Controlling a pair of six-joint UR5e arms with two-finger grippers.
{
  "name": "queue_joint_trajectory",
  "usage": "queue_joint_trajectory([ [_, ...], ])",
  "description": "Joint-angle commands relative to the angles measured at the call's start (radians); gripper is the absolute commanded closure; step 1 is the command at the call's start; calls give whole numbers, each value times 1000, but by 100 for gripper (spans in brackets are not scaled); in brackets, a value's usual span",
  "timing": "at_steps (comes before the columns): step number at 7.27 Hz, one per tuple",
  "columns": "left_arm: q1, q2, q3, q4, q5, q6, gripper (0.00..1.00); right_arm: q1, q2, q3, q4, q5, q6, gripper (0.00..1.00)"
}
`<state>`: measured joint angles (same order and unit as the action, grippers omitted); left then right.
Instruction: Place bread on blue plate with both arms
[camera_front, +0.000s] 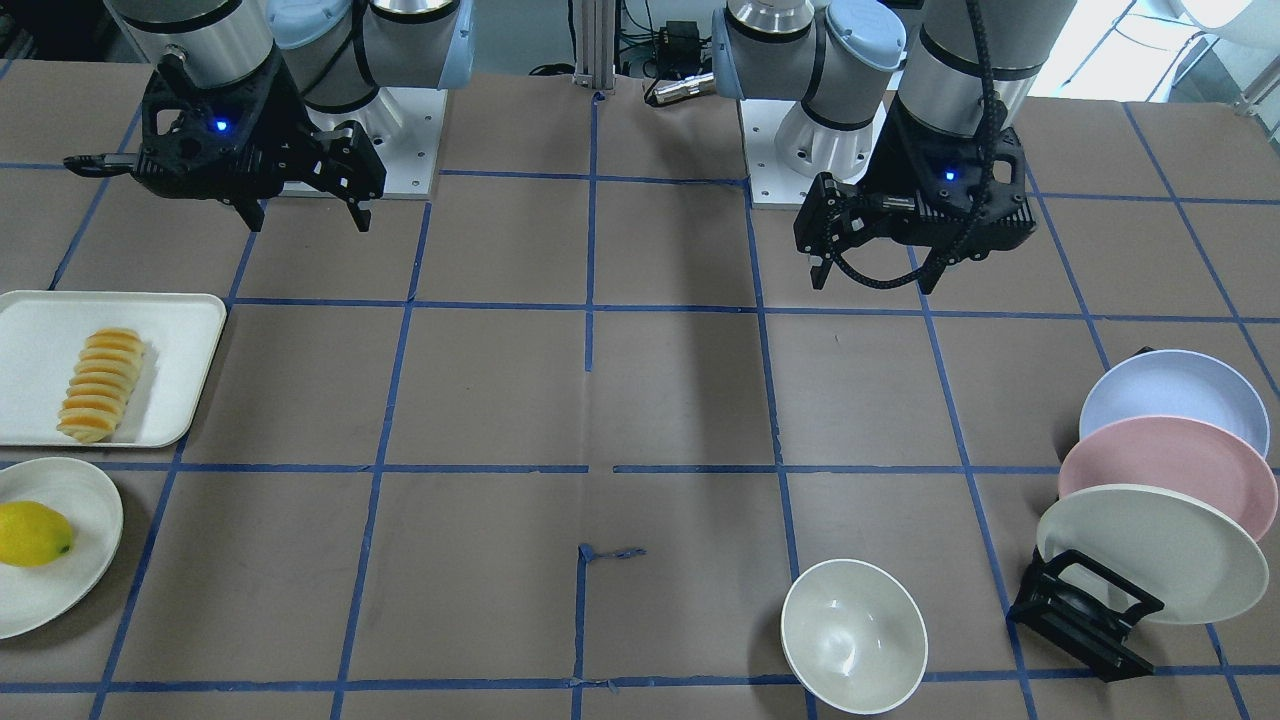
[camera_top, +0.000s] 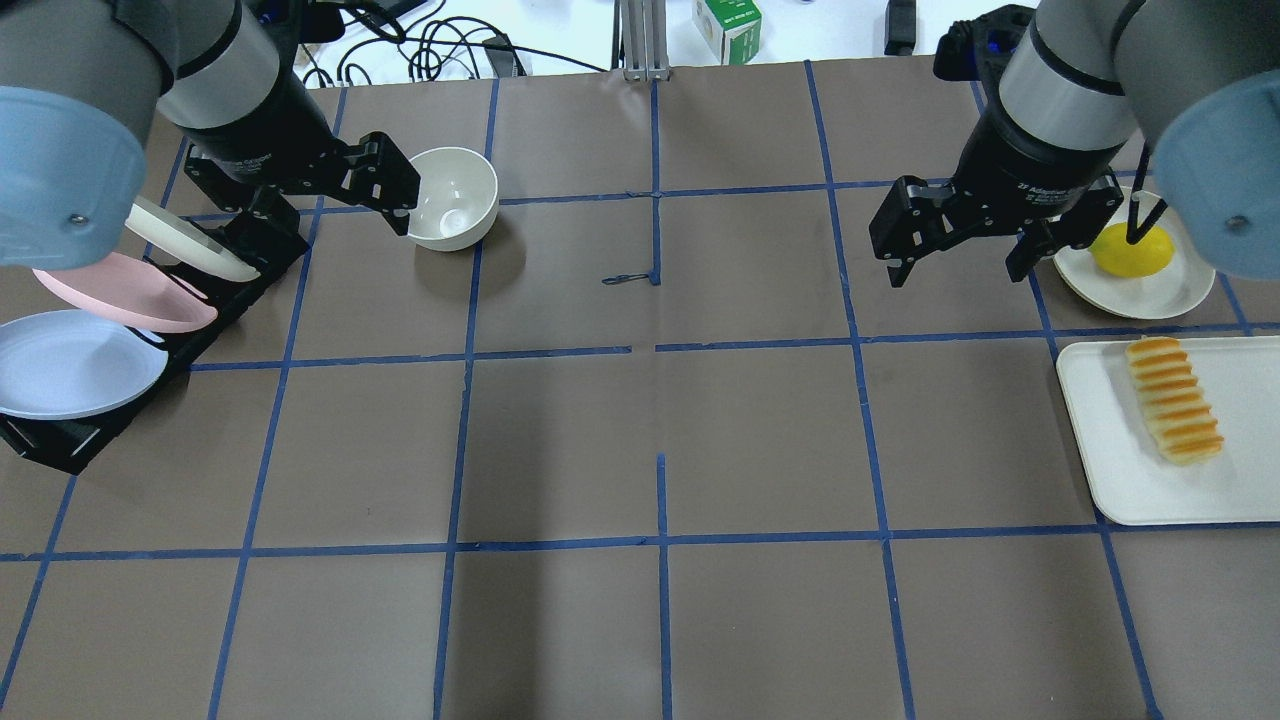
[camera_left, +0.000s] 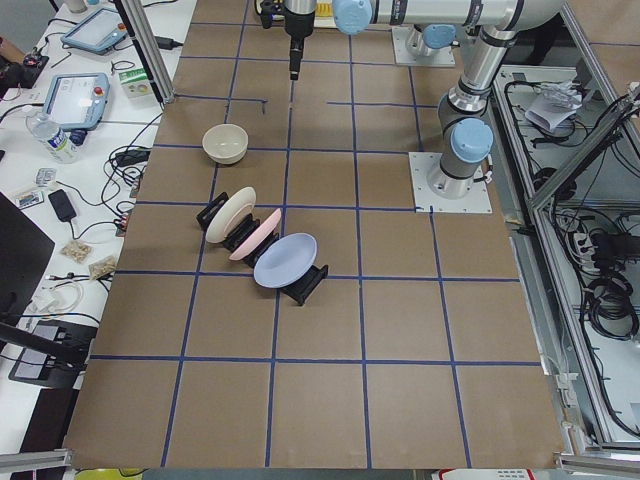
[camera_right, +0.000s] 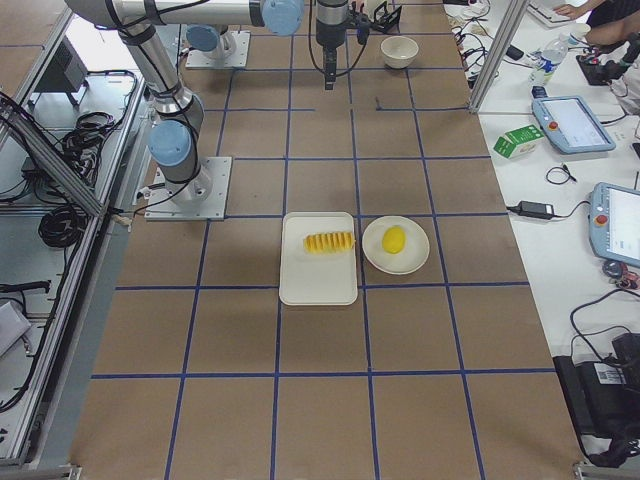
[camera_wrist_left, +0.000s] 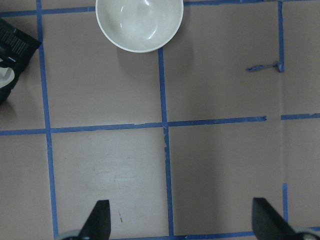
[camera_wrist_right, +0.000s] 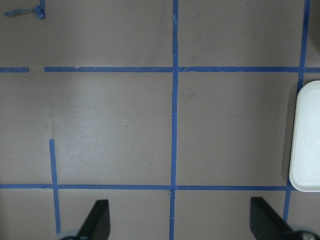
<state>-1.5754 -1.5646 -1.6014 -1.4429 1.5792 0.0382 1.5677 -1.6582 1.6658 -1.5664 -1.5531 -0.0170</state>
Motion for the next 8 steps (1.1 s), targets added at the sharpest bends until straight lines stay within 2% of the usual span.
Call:
queue_joint_trajectory([
  [1,0,0,0,1,2,0,0,0,0,0,0,1,-1,0],
  [4,62,15,12,6,1,-7,0,-1,1,0,0,-1,-1,0],
  [8,540,38,11,45,10,11,0,-26,33,6,-20,-19,-1,0],
])
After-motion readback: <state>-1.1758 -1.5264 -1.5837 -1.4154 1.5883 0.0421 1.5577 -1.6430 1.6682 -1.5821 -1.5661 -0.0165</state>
